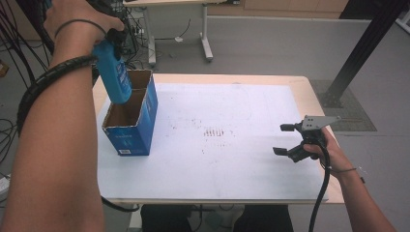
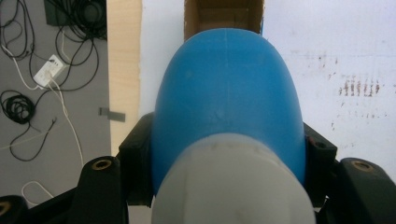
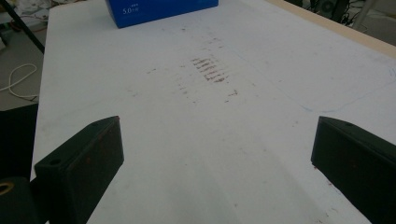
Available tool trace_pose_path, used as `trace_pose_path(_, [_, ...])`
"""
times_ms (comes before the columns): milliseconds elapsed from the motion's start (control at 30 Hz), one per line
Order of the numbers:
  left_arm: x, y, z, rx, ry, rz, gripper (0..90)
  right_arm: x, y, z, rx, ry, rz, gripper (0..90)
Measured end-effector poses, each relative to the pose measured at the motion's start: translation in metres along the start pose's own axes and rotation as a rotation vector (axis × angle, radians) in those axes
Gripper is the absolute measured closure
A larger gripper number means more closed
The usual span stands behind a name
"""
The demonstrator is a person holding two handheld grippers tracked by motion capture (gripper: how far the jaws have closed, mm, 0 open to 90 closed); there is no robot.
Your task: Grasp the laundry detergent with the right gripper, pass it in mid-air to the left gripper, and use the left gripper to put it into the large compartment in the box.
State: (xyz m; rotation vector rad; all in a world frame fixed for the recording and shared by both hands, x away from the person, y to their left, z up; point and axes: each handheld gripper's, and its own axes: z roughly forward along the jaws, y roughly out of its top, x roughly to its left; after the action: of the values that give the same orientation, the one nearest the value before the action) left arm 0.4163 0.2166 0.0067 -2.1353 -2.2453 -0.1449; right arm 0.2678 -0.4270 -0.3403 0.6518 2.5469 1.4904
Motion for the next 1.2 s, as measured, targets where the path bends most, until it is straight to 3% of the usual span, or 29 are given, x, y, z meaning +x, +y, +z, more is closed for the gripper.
trace_pose_path(1200, [0.006, 0.011, 0.066, 0.071, -0.027, 0.018, 37.9, 0.001, -0.001, 0.008, 0.004, 0.005, 0.006, 2.4])
